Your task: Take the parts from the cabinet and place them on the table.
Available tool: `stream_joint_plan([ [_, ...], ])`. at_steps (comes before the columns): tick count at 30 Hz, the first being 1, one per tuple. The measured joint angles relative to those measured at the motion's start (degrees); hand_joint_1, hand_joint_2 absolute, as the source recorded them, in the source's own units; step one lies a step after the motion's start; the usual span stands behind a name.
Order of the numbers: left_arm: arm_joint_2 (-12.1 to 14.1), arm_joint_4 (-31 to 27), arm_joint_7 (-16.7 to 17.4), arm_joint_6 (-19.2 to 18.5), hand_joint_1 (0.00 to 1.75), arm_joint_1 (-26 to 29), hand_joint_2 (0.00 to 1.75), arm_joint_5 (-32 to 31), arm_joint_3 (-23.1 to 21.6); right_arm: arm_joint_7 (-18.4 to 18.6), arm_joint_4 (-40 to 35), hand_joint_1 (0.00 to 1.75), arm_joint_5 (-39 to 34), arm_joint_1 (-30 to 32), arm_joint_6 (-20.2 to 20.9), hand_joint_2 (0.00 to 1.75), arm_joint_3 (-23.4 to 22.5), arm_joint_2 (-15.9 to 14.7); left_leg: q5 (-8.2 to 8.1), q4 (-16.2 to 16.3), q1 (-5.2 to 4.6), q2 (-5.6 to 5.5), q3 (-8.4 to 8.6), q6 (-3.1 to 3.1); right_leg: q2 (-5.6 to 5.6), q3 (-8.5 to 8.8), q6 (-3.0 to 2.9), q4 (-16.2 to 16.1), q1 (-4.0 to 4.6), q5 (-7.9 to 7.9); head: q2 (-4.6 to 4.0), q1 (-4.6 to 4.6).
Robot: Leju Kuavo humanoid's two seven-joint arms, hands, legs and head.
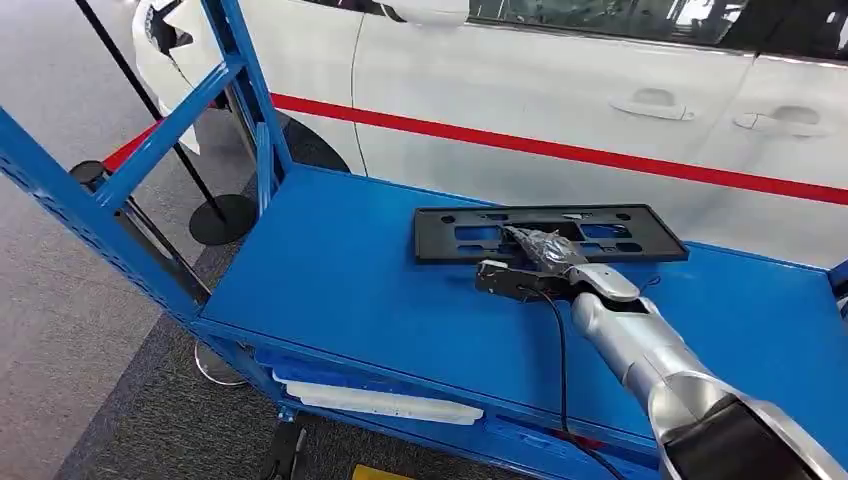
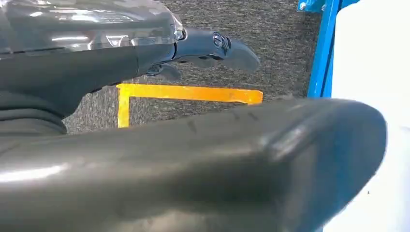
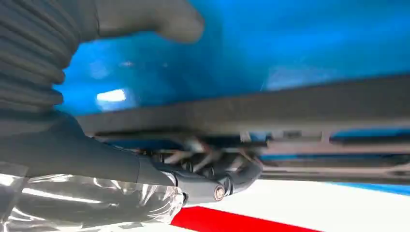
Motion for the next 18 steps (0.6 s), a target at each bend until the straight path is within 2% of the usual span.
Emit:
stream_joint_plan([
  [18, 0.0, 0.0, 0.0, -0.3, 0.00, 0.0, 0.00, -0.2, 0.0, -1.3, 0.0, 1.75, -0.4, -0.2, -2.2, 1.75, -0.4, 0.0, 0.00, 0.0, 0.00, -0.01, 0.09, 0.00, -0.03, 0.03, 0.00, 0.0, 0.00, -0.01, 0.00, 0.00],
])
